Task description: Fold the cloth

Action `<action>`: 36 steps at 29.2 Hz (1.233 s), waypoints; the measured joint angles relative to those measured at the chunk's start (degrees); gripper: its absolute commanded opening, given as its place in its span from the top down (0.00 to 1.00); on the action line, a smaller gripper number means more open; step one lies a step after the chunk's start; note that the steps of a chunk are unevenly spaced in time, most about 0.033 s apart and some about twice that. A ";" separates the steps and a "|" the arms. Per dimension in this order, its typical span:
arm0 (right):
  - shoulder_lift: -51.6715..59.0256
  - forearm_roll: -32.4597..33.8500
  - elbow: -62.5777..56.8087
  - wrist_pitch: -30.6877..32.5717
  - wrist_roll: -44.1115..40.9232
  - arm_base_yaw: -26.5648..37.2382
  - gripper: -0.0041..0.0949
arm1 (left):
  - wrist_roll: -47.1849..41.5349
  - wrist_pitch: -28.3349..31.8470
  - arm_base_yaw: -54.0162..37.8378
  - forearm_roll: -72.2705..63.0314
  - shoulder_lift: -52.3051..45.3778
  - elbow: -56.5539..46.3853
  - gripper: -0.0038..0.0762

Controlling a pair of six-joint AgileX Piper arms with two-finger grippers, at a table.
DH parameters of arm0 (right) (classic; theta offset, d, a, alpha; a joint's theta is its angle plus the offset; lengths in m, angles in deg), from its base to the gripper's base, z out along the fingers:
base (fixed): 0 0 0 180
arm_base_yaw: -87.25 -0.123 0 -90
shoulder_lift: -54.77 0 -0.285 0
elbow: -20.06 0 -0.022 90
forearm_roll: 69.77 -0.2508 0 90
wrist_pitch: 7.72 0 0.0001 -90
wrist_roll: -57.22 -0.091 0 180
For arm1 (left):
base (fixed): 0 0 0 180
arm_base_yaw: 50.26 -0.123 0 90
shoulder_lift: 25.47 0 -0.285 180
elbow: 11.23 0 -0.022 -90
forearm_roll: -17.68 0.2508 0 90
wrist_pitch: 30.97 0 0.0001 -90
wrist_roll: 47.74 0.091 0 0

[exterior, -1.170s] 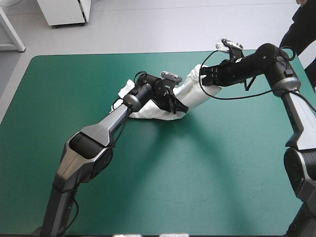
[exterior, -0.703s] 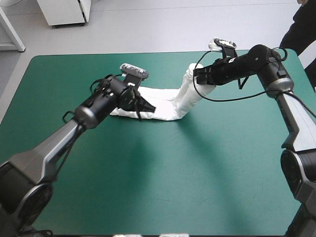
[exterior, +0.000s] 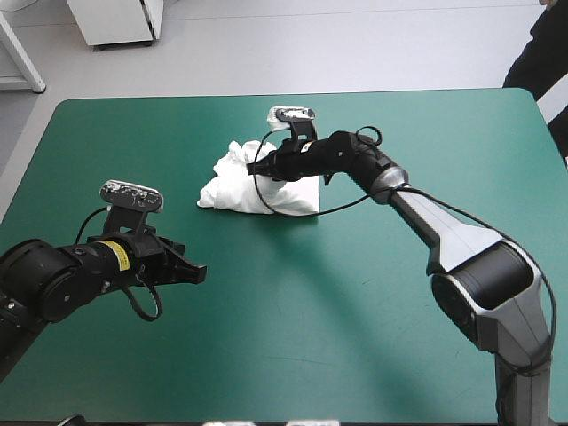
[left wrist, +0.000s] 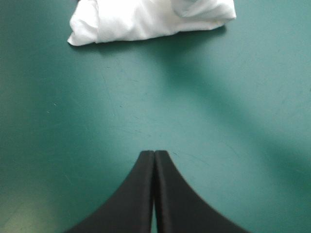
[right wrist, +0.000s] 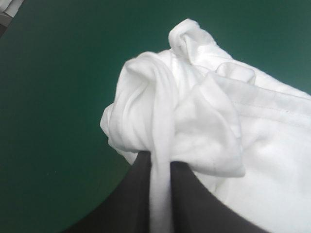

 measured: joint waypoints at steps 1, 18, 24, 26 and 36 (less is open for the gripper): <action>-1.88 -0.09 0.06 -1.52 -0.01 -0.97 0.94 | 0.23 -0.64 0.00 -1.24 -0.23 0.00 0.96; -5.18 0.40 13.70 12.15 -2.96 -0.84 0.37 | 0.63 -1.19 0.00 -6.24 -0.23 -0.38 0.96; -4.21 2.87 15.01 21.69 -6.52 4.65 0.37 | 0.68 -0.26 0.00 -7.62 -0.23 -0.38 0.96; -4.21 4.10 15.01 24.46 -6.80 6.87 0.37 | 0.69 0.75 0.00 -7.98 -0.23 -0.38 0.96; -5.71 8.56 15.01 28.11 -7.14 11.72 0.37 | 0.74 5.14 0.00 -8.37 -0.23 -0.38 0.96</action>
